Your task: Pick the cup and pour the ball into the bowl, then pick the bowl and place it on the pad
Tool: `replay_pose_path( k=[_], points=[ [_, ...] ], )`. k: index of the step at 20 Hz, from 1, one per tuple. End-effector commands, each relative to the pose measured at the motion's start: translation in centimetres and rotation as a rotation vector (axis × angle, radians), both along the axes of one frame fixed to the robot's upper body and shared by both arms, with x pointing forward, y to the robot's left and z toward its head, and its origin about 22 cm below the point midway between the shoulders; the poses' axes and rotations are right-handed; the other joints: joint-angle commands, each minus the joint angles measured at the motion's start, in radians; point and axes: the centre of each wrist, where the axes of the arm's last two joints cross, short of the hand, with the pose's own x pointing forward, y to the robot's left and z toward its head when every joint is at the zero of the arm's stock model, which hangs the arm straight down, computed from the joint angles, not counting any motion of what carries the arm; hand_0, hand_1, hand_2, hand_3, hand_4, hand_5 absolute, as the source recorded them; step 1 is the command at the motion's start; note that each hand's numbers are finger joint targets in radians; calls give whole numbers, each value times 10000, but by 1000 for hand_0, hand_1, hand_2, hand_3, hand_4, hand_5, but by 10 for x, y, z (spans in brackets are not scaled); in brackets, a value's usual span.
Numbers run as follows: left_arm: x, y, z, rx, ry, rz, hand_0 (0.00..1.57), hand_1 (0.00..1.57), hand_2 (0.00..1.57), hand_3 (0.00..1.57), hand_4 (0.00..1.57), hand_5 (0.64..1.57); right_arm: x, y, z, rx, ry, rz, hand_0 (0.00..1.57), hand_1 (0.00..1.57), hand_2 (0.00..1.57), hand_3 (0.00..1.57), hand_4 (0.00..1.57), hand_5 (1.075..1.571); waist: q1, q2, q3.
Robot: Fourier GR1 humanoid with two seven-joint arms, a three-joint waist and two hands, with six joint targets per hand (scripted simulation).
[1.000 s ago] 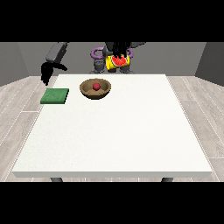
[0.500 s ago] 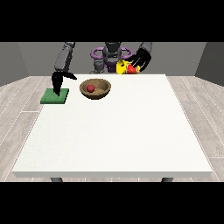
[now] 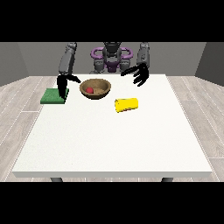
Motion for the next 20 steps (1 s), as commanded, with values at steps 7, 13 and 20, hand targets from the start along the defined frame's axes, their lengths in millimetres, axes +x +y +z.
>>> replay_pose_path(
  k=[7,13,20],
  points=[
    [6,14,-12,-896,738,-419,0,0,0,0,0,1533,-7,34,-24,-164,850,248,0,0,0,0,33,1542,-219,-628,29],
    [3,3,1,-781,780,-845,0,0,0,0,0,1551,-21,28,-50,437,1421,15,0,0,0,0,260,1550,153,-663,31],
    [0,4,16,-688,-45,-1466,0,0,0,0,0,1558,-31,36,-67,897,698,-574,0,0,0,0,151,1525,915,300,34]
  ],
)
